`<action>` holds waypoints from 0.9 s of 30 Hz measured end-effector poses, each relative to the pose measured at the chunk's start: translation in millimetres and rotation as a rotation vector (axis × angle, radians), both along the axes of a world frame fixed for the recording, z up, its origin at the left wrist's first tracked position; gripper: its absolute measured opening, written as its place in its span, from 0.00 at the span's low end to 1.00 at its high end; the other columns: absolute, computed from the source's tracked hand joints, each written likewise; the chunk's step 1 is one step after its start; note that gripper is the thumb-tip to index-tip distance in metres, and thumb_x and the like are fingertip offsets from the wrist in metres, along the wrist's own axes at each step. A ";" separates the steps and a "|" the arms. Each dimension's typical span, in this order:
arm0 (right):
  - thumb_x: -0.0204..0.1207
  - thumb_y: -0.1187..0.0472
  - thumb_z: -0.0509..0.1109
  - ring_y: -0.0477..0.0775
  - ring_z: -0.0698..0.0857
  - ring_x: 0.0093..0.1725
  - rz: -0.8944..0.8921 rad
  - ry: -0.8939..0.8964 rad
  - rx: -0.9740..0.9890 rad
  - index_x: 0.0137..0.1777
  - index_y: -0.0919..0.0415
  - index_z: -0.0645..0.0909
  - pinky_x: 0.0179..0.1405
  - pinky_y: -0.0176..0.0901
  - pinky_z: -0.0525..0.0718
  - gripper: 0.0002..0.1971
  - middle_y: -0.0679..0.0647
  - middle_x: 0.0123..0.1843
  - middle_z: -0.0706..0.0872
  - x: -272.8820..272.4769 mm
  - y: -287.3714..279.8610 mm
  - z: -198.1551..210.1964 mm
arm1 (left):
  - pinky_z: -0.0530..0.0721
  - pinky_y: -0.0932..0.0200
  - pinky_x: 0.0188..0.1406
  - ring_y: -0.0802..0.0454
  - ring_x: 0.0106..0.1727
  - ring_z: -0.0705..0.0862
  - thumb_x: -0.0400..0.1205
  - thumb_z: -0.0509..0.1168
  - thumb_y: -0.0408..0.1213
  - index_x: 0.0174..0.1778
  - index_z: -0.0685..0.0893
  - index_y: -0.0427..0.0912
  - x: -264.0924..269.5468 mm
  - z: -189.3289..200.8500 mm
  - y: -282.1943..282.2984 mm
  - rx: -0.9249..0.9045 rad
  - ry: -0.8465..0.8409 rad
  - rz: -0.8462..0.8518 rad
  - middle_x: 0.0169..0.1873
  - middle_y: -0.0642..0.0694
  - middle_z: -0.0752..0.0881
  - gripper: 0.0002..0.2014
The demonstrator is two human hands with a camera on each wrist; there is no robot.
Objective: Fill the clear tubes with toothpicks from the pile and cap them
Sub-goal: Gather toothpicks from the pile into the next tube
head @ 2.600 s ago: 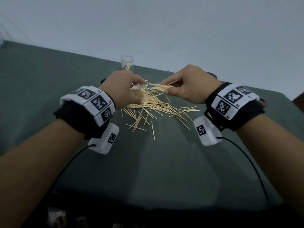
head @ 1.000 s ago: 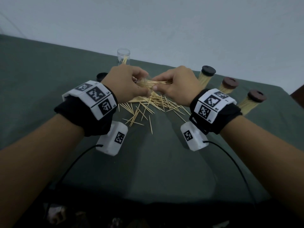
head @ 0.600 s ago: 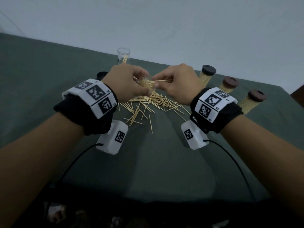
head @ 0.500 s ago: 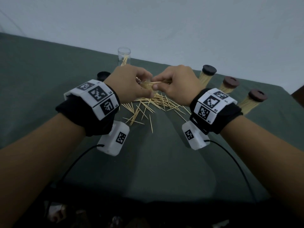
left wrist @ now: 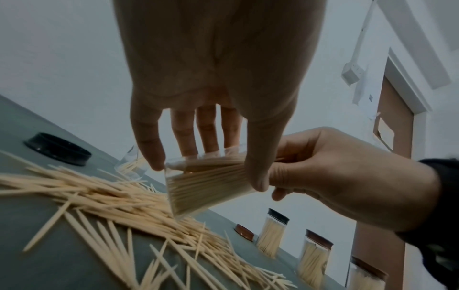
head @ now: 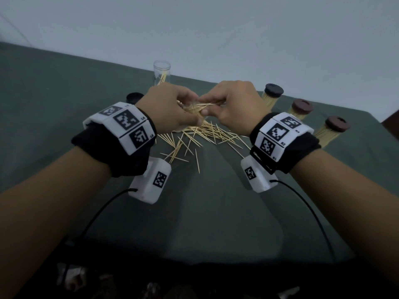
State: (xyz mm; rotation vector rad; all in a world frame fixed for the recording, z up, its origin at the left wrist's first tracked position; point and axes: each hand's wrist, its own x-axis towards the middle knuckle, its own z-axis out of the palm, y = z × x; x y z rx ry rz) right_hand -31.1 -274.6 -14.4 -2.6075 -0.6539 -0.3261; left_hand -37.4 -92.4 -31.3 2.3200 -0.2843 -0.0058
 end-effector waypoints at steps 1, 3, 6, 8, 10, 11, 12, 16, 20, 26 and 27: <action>0.73 0.57 0.78 0.41 0.81 0.47 -0.006 0.000 0.007 0.58 0.51 0.89 0.49 0.25 0.75 0.13 0.45 0.48 0.86 0.6 -0.6 0.2 | 0.83 0.61 0.54 0.61 0.52 0.87 0.67 0.81 0.51 0.60 0.87 0.56 1.0 -0.1 1.6 -0.011 0.004 0.014 0.47 0.60 0.88 0.25; 0.74 0.59 0.77 0.39 0.81 0.47 -0.023 -0.007 0.026 0.57 0.52 0.89 0.49 0.23 0.74 0.12 0.42 0.47 0.84 1.3 -1.4 0.3 | 0.85 0.53 0.60 0.59 0.52 0.88 0.65 0.81 0.53 0.60 0.87 0.56 3.5 -1.3 5.4 -0.029 0.017 0.034 0.48 0.59 0.88 0.26; 0.75 0.61 0.76 0.35 0.80 0.42 -0.022 -0.037 0.043 0.52 0.52 0.91 0.43 0.14 0.70 0.07 0.39 0.42 0.83 0.9 -0.2 -0.2 | 0.85 0.52 0.60 0.61 0.51 0.87 0.65 0.82 0.53 0.60 0.86 0.57 2.9 -2.2 7.2 -0.028 0.030 0.019 0.48 0.60 0.88 0.27; 0.74 0.60 0.77 0.34 0.80 0.37 -0.015 -0.031 0.049 0.50 0.52 0.91 0.41 0.14 0.70 0.07 0.38 0.39 0.83 0.7 0.1 -0.6 | 0.85 0.56 0.58 0.63 0.50 0.87 0.65 0.82 0.53 0.60 0.86 0.57 1.1 -2.4 4.6 -0.013 0.032 -0.013 0.48 0.62 0.87 0.27; 0.73 0.58 0.78 0.31 0.78 0.36 -0.019 -0.008 0.046 0.51 0.52 0.91 0.39 0.14 0.70 0.07 0.38 0.39 0.83 0.9 -0.5 -1.7 | 0.85 0.56 0.58 0.63 0.52 0.87 0.65 0.82 0.53 0.60 0.86 0.57 0.6 -2.6 2.0 -0.012 0.041 -0.032 0.49 0.62 0.87 0.27; 0.74 0.58 0.77 0.31 0.78 0.36 -0.021 -0.009 0.029 0.52 0.52 0.91 0.39 0.14 0.68 0.08 0.39 0.39 0.82 1.1 -0.8 -2.7 | 0.85 0.55 0.59 0.62 0.52 0.87 0.64 0.82 0.53 0.60 0.86 0.57 1.3 -2.8 1.9 -0.029 0.047 -0.030 0.49 0.62 0.87 0.28; 0.74 0.58 0.77 0.33 0.77 0.36 -0.019 -0.019 0.006 0.53 0.52 0.91 0.39 0.14 0.67 0.08 0.39 0.40 0.81 1.1 -1.2 -3.3 | 0.85 0.53 0.60 0.62 0.53 0.87 0.64 0.82 0.54 0.61 0.86 0.57 2.5 -3.0 2.4 -0.047 0.052 -0.021 0.50 0.62 0.87 0.28; 0.78 0.66 0.70 0.39 0.78 0.45 0.037 -0.034 -0.039 0.57 0.55 0.90 0.42 0.21 0.69 0.12 0.42 0.43 0.81 -1.5 -0.9 0.7 | 0.86 0.49 0.59 0.59 0.52 0.88 0.63 0.82 0.55 0.59 0.87 0.58 6.4 -2.8 7.0 -0.086 0.064 0.010 0.50 0.61 0.88 0.28; 0.76 0.64 0.73 0.40 0.84 0.43 -0.001 -0.017 0.021 0.55 0.52 0.90 0.39 0.18 0.72 0.11 0.47 0.46 0.90 -1.1 1.5 1.8 | 0.86 0.49 0.59 0.61 0.50 0.88 0.63 0.82 0.55 0.58 0.87 0.58 2.8 -2.8 5.7 -0.087 0.074 -0.039 0.48 0.61 0.89 0.27; 0.70 0.58 0.80 0.33 0.78 0.35 -0.034 -0.089 0.127 0.45 0.53 0.92 0.37 0.18 0.72 0.05 0.39 0.37 0.82 1.3 0.3 -3.4 | 0.85 0.56 0.57 0.63 0.51 0.87 0.67 0.81 0.50 0.60 0.85 0.58 -1.8 0.6 -0.4 -0.094 0.062 -0.078 0.50 0.62 0.86 0.25; 0.72 0.60 0.79 0.35 0.78 0.36 -0.013 -0.096 0.123 0.47 0.54 0.92 0.39 0.18 0.72 0.05 0.41 0.39 0.84 1.4 0.0 -3.9 | 0.85 0.56 0.58 0.63 0.51 0.87 0.67 0.81 0.50 0.60 0.85 0.58 -1.8 0.6 -0.1 -0.097 0.063 -0.075 0.50 0.61 0.86 0.25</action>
